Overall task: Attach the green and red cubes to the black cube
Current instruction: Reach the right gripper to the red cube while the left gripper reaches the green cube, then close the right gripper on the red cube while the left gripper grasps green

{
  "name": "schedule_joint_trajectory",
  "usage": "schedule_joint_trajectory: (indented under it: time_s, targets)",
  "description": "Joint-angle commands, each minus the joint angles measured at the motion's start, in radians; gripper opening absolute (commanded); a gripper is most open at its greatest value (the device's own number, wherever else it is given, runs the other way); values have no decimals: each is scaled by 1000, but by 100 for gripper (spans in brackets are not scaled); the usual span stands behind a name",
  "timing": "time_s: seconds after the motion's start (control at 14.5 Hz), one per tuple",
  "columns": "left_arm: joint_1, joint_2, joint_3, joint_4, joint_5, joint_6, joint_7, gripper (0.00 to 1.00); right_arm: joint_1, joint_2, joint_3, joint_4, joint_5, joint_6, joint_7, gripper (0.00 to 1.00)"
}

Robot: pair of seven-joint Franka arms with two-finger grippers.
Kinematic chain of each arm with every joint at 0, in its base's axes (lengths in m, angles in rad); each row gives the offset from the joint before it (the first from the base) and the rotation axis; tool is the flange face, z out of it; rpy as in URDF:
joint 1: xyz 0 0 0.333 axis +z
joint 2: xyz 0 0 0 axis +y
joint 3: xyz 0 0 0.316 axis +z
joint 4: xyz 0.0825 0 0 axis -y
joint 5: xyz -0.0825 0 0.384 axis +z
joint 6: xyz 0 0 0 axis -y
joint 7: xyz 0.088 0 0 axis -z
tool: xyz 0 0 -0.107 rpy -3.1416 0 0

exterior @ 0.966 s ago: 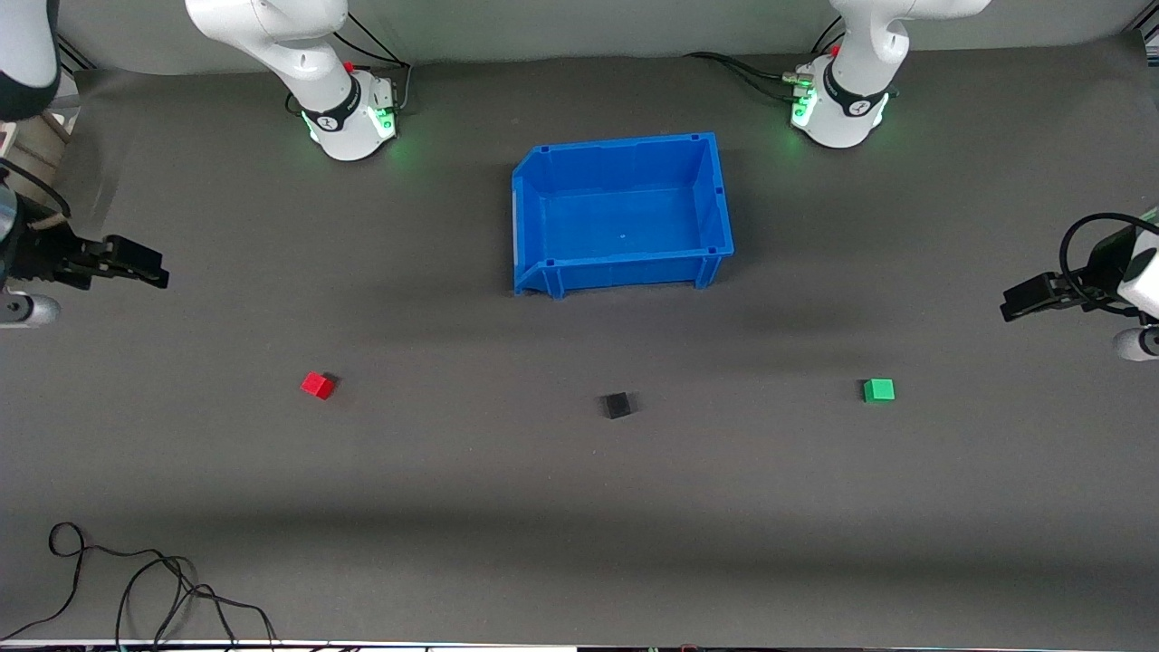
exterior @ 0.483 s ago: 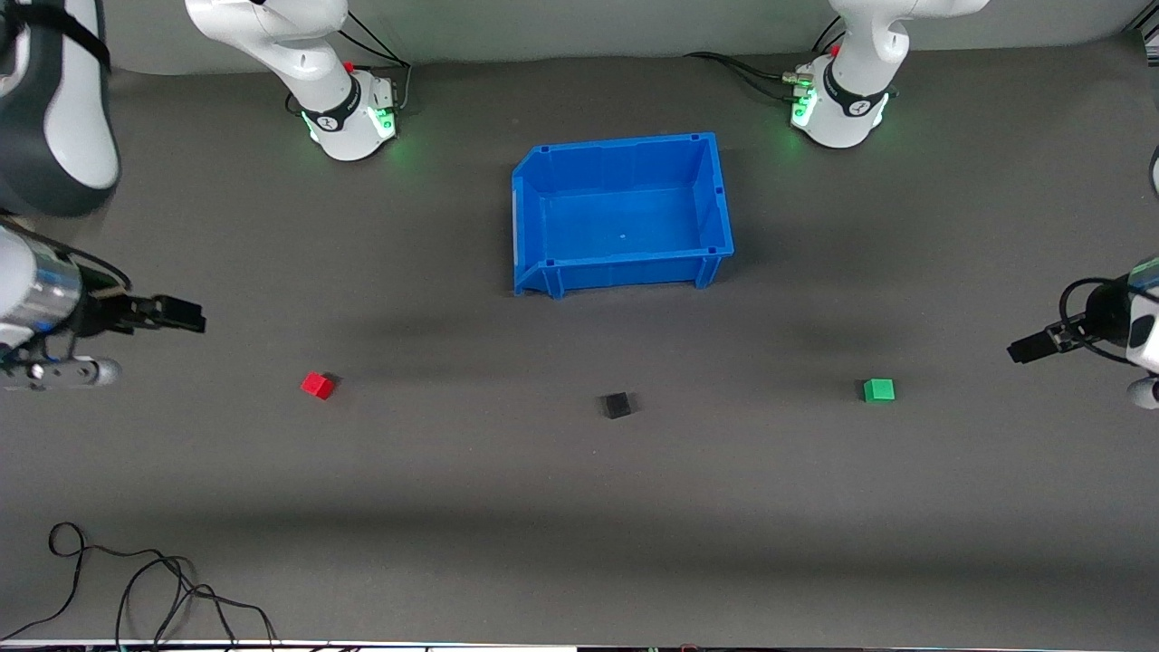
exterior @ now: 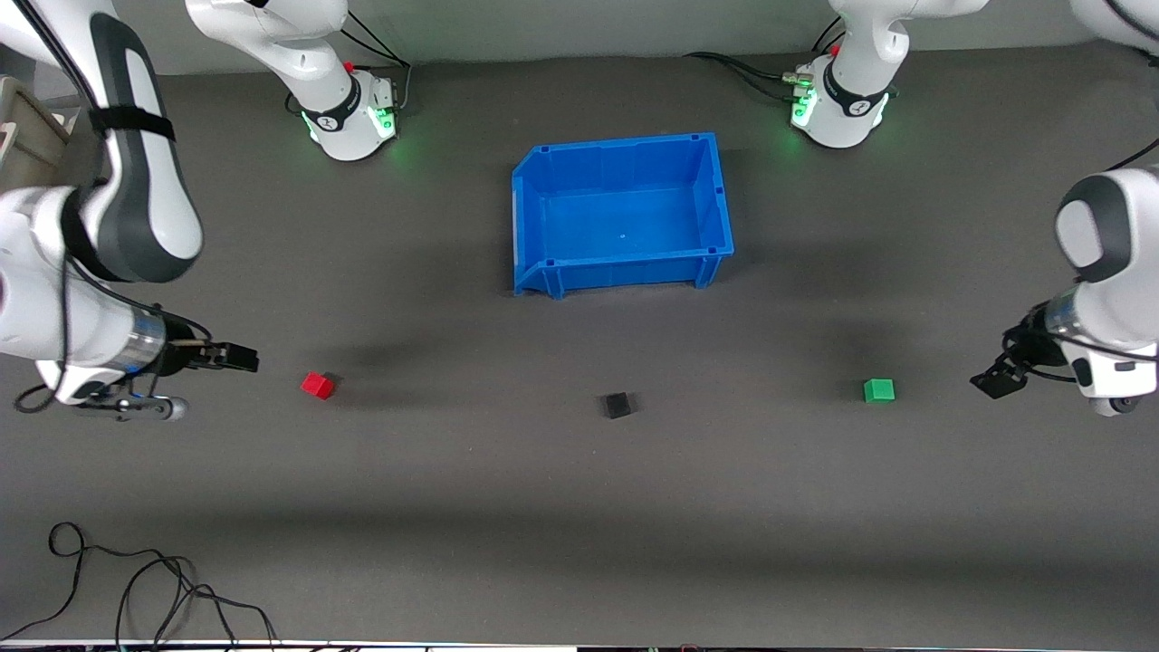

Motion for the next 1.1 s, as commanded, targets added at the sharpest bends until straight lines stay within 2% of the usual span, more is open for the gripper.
schedule_joint_trajectory:
  time_s: [0.0,0.34,0.55,1.03]
  targets:
    - [-26,59,-3,-2,-9,39,-241,100,-10,52,-28,-49,99,91,11,99]
    - [-64,189,-5,-7,-127,139,-347,100,1,163,-33,-52,124,187,108,96]
    - [-60,226,-5,-5,-189,189,-387,96,3,227,-33,-57,124,261,140,95]
    - [-70,289,-5,-18,-202,243,-433,92,16,290,-30,-52,126,283,263,95]
